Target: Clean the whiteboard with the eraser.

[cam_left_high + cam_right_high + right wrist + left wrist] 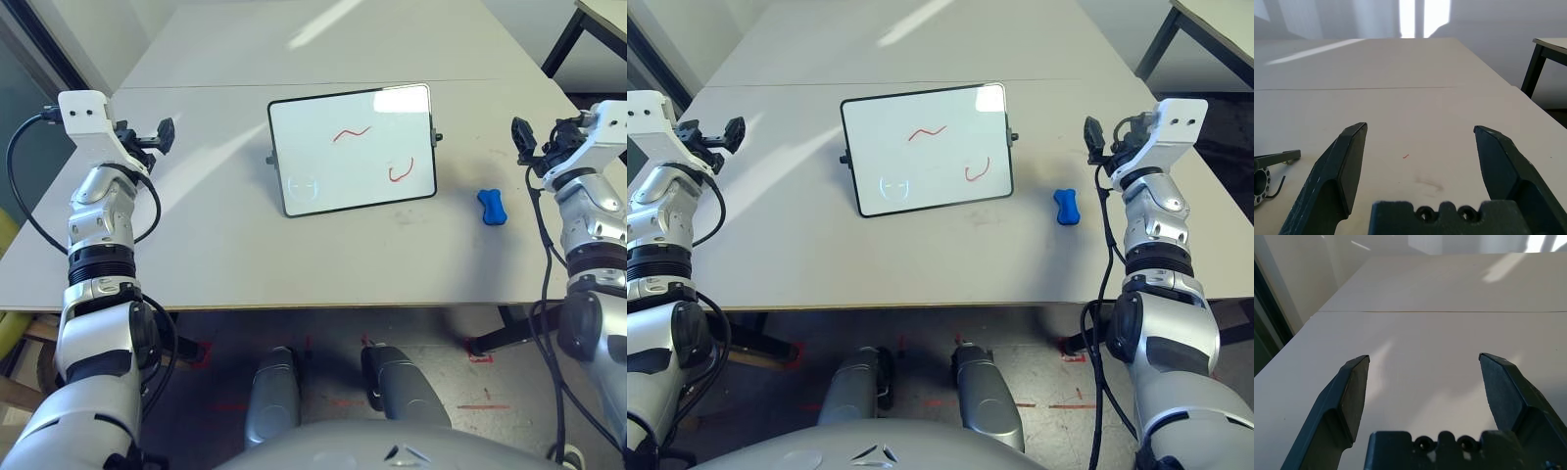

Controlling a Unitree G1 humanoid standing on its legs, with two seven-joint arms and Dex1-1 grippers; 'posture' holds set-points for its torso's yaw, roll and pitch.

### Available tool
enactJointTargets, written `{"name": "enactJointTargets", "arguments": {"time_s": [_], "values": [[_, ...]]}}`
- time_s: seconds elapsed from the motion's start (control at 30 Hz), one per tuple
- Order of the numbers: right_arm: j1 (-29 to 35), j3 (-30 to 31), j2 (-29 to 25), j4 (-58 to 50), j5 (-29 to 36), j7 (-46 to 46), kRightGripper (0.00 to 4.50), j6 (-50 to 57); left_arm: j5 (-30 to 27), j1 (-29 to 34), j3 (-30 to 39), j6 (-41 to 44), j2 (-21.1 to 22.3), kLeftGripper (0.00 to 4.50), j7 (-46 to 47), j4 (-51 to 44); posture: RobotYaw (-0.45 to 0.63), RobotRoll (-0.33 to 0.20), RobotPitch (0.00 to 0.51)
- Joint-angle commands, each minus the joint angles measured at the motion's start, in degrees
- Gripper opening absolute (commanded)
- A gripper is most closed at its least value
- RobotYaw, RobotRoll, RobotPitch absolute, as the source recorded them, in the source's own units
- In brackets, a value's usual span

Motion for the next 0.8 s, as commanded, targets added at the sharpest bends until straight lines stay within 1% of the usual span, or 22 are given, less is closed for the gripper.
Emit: {"name": "enactJointTargets", "arguments": {"time_s": [0.03, 0.23, 0.33, 0.43, 0.47, 0.53, 0.67, 0.8], "values": [[-0.03, 0.06, 0.07, 0.08, -0.19, -0.22, 4.47, -0.70, 0.33, 0.41, -0.06, 0.35, 0.20, 4.50, 0.35, -0.44, -0.08, 0.000, 0.099], [-0.14, 0.05, 0.02, 0.46, -0.24, -0.42, 4.47, -0.83, 0.06, 1.04, -0.31, 0.87, -0.07, 4.50, -0.18, -1.96, -0.07, 0.000, 0.099], [-0.38, 0.06, 0.27, 0.58, -0.26, -0.77, 4.47, -0.90, -0.64, 0.83, -0.49, 2.10, 0.56, 4.50, -2.23, -3.70, -0.08, 0.000, 0.097], [-0.24, 0.12, 0.84, 0.32, -0.21, -1.07, 4.47, -1.03, -1.91, 1.13, -1.34, 3.78, 1.00, 4.50, -7.03, -7.07, -0.08, 0.000, 0.093], [-0.14, 0.15, 0.96, 0.40, -0.25, -1.17, 4.47, -1.07, -2.60, 1.30, -1.78, 5.06, 1.10, 4.50, -8.89, -8.77, -0.08, 0.000, 0.093], [-0.07, 0.23, 1.03, 0.48, -0.24, -1.05, 4.47, -0.86, -4.94, 2.55, -3.37, 8.77, 1.08, 4.50, -13.78, -15.44, -0.07, 0.000, 0.094], [-0.31, 0.38, 1.07, 0.56, -0.30, -1.08, 4.47, -0.64, -7.54, 5.13, -5.33, 13.63, 1.09, 4.50, -19.09, -24.28, -0.08, 0.000, 0.094], [-0.40, 0.66, 0.61, 0.51, -0.49, -1.12, 4.47, -0.17, -11.32, 10.57, -10.19, 18.17, 1.95, 4.50, -28.13, -35.88, -0.09, 0.000, 0.089]]}}
